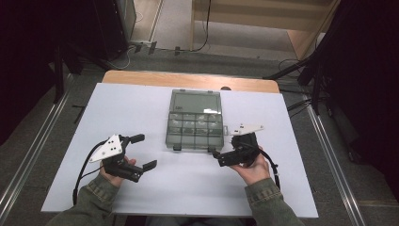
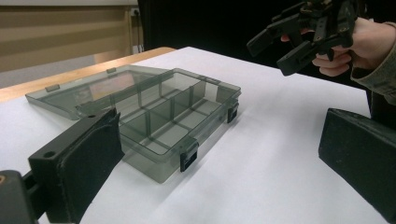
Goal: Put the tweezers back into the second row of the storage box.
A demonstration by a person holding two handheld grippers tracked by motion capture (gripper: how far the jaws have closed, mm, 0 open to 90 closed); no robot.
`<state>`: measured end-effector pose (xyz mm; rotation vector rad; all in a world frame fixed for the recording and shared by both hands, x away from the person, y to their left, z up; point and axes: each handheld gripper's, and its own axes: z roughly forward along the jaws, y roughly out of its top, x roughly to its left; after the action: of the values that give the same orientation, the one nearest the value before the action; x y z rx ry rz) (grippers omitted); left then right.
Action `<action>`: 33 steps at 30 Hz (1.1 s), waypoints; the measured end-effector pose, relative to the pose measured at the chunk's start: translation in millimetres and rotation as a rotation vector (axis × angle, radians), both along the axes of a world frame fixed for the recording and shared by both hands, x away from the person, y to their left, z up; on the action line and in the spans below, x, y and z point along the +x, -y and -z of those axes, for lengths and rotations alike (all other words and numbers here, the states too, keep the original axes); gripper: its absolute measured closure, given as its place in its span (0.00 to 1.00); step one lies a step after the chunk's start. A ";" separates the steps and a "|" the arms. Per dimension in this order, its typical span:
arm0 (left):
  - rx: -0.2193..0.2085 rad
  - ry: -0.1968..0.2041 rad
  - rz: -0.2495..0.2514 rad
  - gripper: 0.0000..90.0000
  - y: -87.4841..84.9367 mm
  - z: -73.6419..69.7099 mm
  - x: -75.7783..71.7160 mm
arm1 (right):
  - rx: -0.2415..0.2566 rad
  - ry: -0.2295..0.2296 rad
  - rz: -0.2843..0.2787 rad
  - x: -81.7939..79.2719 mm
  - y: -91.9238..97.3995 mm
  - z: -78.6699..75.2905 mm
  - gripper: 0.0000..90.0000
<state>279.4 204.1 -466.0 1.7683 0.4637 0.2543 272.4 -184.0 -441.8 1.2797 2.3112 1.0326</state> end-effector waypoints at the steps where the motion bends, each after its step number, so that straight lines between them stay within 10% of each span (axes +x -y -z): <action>1: 0.000 0.000 0.000 0.00 0.1 0.0 -0.1 | 0.013 0.014 0.011 -2.8 2.2 1.3 0.00; 24: 0.010 -0.007 0.003 0.00 2.2 1.5 1.0 | 0.272 0.325 0.082 -67.7 72.5 38.8 0.00; 33: 0.007 -0.012 0.006 0.00 3.6 1.9 2.0 | 0.283 0.326 0.134 -75.1 79.8 59.4 0.00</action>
<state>281.4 200.5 -467.9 1.7788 0.4664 0.2411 197.2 -263.8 -501.2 1.2354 1.8616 1.4386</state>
